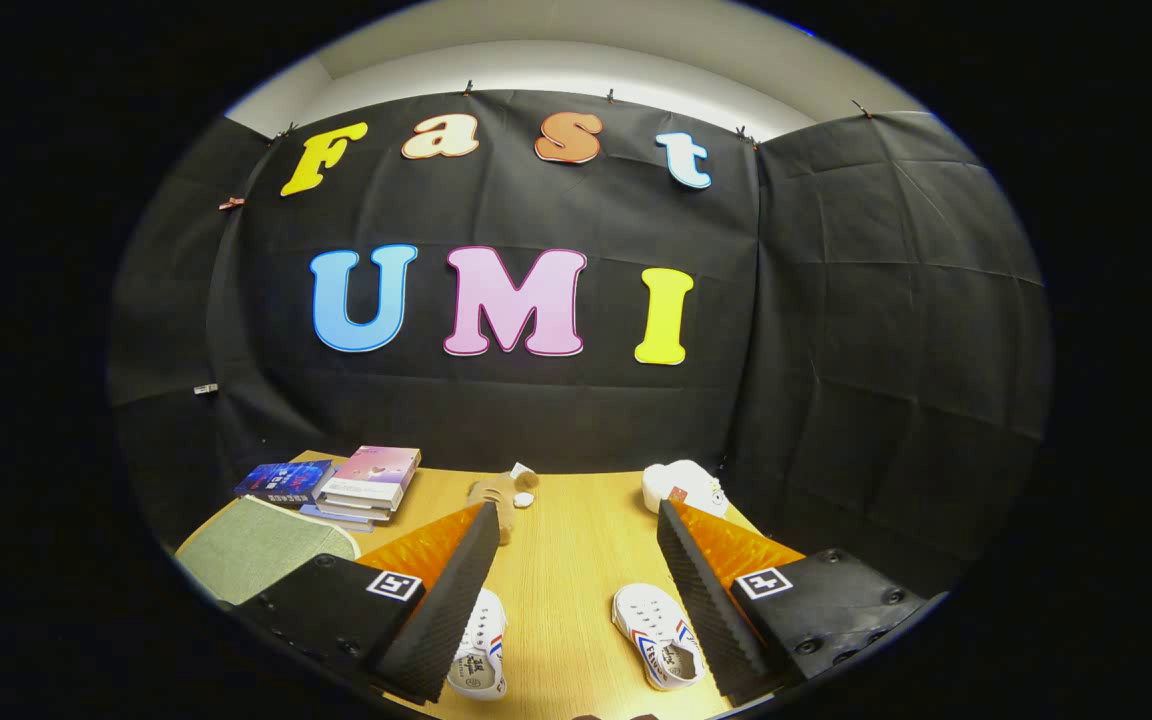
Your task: Open the storage box then place both shoes into the box .Put the left shoe in first, then the right shoe, with the right side of both shoes facing outward in a uniform manner.
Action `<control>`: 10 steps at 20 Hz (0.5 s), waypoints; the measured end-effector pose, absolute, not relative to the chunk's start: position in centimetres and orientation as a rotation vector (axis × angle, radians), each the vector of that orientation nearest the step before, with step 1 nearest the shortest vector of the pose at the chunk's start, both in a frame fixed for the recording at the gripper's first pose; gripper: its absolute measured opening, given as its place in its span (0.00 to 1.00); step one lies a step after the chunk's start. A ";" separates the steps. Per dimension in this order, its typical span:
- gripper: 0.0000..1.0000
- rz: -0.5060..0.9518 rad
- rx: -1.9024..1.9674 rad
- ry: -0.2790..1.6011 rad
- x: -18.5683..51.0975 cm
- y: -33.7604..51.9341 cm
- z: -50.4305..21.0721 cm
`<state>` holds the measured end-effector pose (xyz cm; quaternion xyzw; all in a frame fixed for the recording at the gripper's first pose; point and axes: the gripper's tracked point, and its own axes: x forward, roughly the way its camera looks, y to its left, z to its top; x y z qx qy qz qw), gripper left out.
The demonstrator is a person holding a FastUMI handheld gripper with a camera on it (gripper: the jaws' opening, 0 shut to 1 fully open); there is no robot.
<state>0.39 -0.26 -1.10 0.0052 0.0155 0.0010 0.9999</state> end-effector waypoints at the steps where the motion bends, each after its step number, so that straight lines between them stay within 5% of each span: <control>1: 0.98 0.001 0.010 0.033 0.4 -0.3 -1.2; 10: 0.98 0.022 0.029 0.052 0.5 0.0 -1.9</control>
